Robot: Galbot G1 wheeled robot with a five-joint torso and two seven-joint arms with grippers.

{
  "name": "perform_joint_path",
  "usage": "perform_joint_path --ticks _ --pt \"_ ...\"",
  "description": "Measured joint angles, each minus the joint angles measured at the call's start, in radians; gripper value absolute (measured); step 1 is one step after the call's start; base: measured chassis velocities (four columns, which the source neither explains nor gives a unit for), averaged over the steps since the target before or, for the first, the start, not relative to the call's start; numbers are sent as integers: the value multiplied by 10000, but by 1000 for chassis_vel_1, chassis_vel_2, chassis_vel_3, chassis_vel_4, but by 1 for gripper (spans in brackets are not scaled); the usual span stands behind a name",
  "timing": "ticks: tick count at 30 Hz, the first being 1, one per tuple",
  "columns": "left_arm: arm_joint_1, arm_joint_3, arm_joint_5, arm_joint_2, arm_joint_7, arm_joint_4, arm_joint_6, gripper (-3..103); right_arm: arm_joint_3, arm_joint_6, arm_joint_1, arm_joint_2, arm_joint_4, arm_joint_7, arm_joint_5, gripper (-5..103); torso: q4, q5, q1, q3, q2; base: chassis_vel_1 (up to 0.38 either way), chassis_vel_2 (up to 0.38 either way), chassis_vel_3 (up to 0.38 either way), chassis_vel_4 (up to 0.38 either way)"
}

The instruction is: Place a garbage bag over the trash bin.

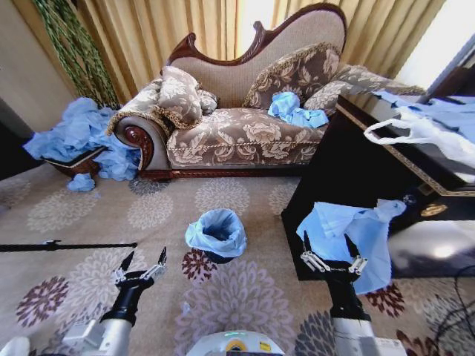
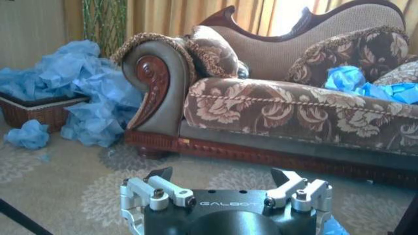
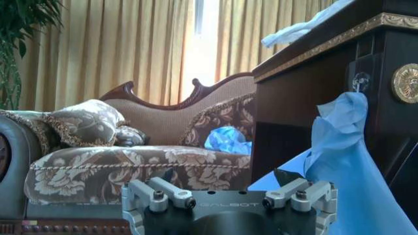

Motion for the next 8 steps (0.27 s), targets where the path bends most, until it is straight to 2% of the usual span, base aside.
perform_joint_path --ticks 8 --pt "6 0 -2 4 0 0 6 100 1 -1 0 -1 -5 3 5 100 0 0 0 0 0 0 0 0 0"
